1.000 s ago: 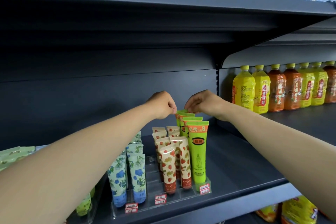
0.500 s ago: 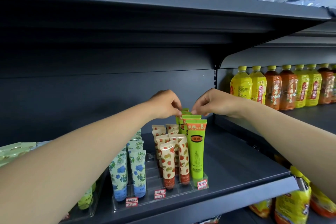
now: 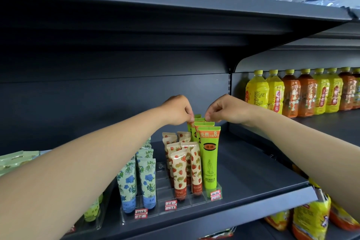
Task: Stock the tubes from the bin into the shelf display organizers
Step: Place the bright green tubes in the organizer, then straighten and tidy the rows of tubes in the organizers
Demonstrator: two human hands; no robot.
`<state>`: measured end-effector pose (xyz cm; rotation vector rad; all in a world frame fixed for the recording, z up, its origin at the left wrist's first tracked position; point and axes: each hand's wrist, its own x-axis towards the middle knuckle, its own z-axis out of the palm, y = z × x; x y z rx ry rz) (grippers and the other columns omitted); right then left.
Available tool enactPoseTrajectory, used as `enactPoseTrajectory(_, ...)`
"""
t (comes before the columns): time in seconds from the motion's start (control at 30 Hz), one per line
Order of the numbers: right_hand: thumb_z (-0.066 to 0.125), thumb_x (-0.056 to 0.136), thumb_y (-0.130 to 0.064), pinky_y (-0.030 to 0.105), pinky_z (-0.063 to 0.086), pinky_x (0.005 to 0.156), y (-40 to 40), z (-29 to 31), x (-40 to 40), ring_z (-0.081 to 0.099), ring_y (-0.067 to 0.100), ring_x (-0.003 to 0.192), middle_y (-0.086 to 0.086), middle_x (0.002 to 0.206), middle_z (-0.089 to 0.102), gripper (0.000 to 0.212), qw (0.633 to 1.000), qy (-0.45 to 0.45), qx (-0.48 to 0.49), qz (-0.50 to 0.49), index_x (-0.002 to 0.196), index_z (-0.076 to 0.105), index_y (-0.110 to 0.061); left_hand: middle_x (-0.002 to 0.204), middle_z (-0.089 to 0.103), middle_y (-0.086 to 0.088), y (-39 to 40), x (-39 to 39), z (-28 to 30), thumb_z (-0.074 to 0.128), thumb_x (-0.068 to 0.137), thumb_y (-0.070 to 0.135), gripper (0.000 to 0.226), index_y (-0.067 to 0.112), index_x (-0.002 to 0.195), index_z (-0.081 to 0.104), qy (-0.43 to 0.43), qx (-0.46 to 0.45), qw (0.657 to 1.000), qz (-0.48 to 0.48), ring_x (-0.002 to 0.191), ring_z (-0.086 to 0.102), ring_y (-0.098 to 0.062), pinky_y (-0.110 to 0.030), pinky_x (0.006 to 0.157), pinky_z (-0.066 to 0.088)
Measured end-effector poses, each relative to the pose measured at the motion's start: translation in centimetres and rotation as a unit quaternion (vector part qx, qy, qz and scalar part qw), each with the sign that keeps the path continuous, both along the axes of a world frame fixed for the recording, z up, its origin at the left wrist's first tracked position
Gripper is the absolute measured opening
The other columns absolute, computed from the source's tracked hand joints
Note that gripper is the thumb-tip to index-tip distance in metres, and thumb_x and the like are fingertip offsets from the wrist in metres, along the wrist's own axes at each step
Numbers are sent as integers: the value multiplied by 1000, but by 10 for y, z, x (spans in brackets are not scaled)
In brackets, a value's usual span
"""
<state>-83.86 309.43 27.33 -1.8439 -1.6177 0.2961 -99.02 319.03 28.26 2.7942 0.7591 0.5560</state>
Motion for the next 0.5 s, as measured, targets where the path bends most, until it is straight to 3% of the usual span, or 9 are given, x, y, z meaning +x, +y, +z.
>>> enactPoseTrajectory(0.3,67,85,-15,7,45,64,-5,0,-2,64,5,81,-2,88,72,6,1000,9,25,-15,87,73,-13,101,69,3,-6,-7,8,64,87,18,17,11,99,74,10,-35,999,-6,86,56,-8,-22,76,41)
enactPoseTrajectory(0.5,71,81,-24,10,43,70,-25,7,-3,64,-3,77,-10,80,72,5,999,-3,55,1,78,74,-20,91,69,6,-16,-20,14,67,84,17,13,15,95,75,-36,-70,996,-38,86,60,-6,-19,77,44)
